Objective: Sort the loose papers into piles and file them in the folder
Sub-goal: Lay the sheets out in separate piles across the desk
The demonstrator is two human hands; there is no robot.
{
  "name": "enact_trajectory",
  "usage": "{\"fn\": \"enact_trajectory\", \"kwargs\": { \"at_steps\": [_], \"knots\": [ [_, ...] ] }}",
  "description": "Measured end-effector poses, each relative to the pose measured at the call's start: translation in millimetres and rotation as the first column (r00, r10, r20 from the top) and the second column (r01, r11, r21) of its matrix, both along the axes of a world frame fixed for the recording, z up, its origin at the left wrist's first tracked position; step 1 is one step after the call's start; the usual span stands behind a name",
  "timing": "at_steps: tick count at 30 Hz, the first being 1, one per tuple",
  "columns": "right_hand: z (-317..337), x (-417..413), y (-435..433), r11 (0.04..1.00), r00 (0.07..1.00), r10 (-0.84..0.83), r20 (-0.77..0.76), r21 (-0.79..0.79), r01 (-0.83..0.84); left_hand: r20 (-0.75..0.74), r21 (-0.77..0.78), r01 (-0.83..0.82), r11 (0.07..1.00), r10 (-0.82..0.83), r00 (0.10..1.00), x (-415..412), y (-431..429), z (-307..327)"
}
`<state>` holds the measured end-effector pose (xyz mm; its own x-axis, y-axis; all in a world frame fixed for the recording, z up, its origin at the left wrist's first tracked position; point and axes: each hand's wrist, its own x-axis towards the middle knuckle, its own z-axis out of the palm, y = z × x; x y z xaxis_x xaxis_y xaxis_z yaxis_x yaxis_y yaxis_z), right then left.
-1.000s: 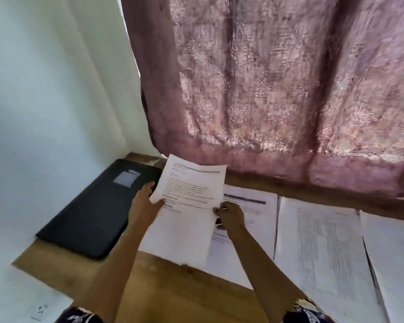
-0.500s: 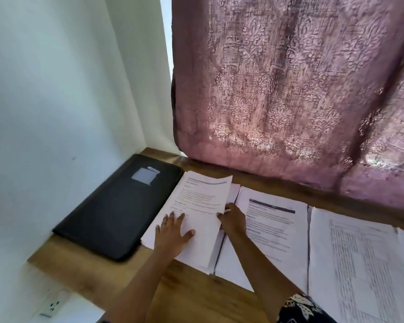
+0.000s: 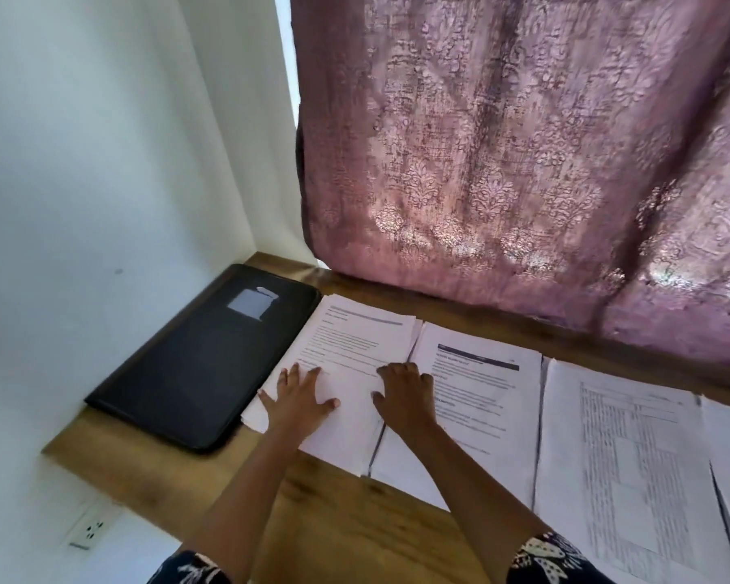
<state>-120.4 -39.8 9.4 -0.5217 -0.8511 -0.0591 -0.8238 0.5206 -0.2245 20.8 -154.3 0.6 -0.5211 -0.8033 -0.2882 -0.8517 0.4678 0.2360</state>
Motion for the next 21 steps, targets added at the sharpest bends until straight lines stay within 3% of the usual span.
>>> {"fn": "enact_trajectory", "kwargs": {
  "at_steps": [4, 7, 10, 13, 16, 21],
  "knots": [
    [19.0, -35.3, 65.0, 0.971, 0.988, -0.131, 0.083, -0.19, 0.145, -0.182, -0.126, 0.023, 0.992, -0.046, 0.982, -46.5, 41.0, 14.9],
    [24.0, -76.4, 149.3, 0.905, 0.95, -0.285, 0.126, -0.29, 0.31, -0.283, -0.203, 0.146, 0.968, -0.201, 0.938, -103.2, 107.4, 19.2],
    [26.0, -127.3, 255.1, 0.812, 0.862, -0.488, 0.135, -0.293, 0.505, -0.375, -0.19, 0.314, 0.93, -0.364, 0.852, -169.7, 201.7, 15.7],
    [23.9, -177.8, 359.7, 0.675, 0.723, -0.677, 0.137, -0.276, 0.684, -0.432, -0.17, 0.52, 0.837, -0.537, 0.725, -237.7, 302.3, 12.2],
    [16.6, -212.5, 455.1, 0.545, 0.577, -0.813, 0.076, -0.247, 0.801, -0.387, -0.163, 0.698, 0.697, -0.696, 0.605, -297.9, 401.3, 7.2],
    [0.2, -239.2, 540.5, 0.51, 0.528, -0.848, 0.046, -0.201, 0.836, -0.378, -0.165, 0.803, 0.572, -0.789, 0.485, -360.1, 503.9, -9.7]
  ]
}}
